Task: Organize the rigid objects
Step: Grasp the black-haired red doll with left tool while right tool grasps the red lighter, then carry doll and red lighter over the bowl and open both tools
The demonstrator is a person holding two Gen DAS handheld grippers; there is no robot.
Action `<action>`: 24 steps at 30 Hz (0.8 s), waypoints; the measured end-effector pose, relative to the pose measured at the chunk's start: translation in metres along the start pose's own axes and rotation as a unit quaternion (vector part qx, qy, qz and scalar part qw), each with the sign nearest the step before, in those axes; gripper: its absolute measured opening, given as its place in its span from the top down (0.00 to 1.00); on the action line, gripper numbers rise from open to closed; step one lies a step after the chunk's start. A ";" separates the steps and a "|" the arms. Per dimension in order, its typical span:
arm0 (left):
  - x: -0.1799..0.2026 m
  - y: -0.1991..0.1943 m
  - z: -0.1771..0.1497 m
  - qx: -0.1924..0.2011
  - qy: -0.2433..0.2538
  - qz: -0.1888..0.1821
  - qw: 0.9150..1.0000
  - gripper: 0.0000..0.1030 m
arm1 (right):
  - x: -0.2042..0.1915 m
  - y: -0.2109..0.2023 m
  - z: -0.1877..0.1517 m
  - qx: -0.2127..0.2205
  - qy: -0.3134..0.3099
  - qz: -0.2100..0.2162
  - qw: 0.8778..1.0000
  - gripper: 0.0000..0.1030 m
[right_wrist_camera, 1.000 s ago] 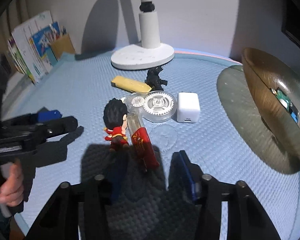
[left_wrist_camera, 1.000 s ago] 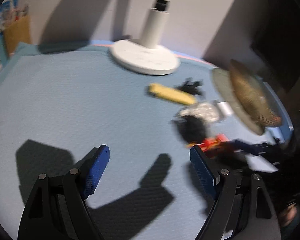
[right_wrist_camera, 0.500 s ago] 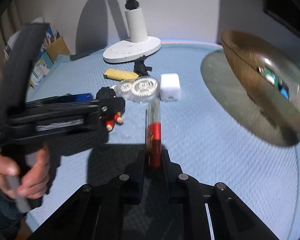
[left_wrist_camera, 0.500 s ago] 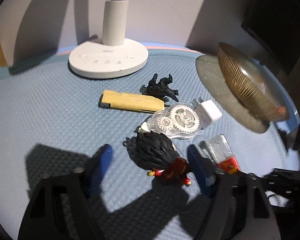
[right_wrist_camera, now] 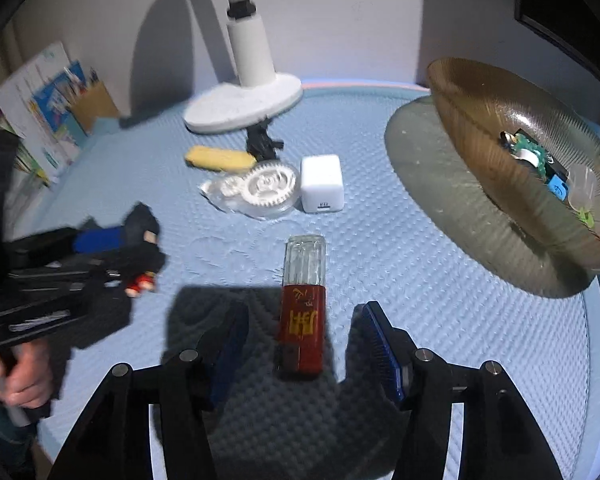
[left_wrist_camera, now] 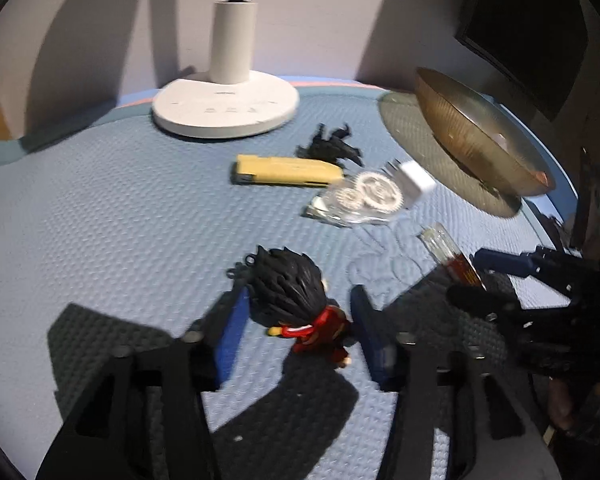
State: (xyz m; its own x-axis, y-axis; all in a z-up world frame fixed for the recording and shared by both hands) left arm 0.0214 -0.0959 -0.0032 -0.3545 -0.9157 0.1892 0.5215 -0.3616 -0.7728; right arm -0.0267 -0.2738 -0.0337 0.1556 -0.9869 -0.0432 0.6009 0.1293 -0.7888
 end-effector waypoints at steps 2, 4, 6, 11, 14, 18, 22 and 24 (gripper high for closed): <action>0.000 0.001 0.001 0.000 -0.006 0.000 1.000 0.45 | -0.007 0.003 0.002 0.003 -0.015 -0.031 0.999 0.52; 0.003 0.007 0.002 -0.003 -0.007 0.006 1.000 0.45 | -0.012 0.004 0.005 0.005 -0.023 -0.046 0.999 0.63; 0.008 0.011 0.003 0.002 -0.001 0.023 1.000 0.51 | -0.017 0.004 0.005 0.005 -0.029 -0.043 0.999 0.73; 0.015 0.007 0.000 0.015 0.013 0.039 0.999 0.66 | -0.030 -0.001 0.000 0.007 -0.049 -0.024 0.998 0.78; 0.016 -0.001 0.000 0.023 0.008 0.030 0.999 0.66 | -0.028 -0.012 -0.004 0.016 -0.024 0.042 0.999 0.78; 0.027 -0.018 0.010 0.044 0.012 0.013 0.999 0.67 | -0.012 -0.038 0.002 0.042 0.011 0.079 0.996 0.78; 0.057 -0.040 0.037 0.076 0.033 -0.013 0.996 0.67 | 0.019 -0.078 0.017 0.087 0.046 0.079 0.992 0.78; 0.077 -0.048 0.057 0.090 0.052 -0.029 0.994 0.67 | 0.043 -0.108 0.027 0.118 0.064 0.056 0.989 0.78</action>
State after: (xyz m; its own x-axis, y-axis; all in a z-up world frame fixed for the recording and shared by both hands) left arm 0.0131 -0.1588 0.0830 -0.4609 -0.8730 0.1595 0.6252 -0.4470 -0.6398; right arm -0.0634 -0.3270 0.0661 0.1403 -0.9675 -0.2102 0.7544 0.2419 -0.6102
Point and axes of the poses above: each gripper's, at about its wrist camera, not at the fingertips, and y roughly the way its jaws point, x to its right, z to its top, the point moved 1 cm from there along y, roughly the way its jaws point, and after that the axes turned 4 degrees about -y, right-handed, at the moved point
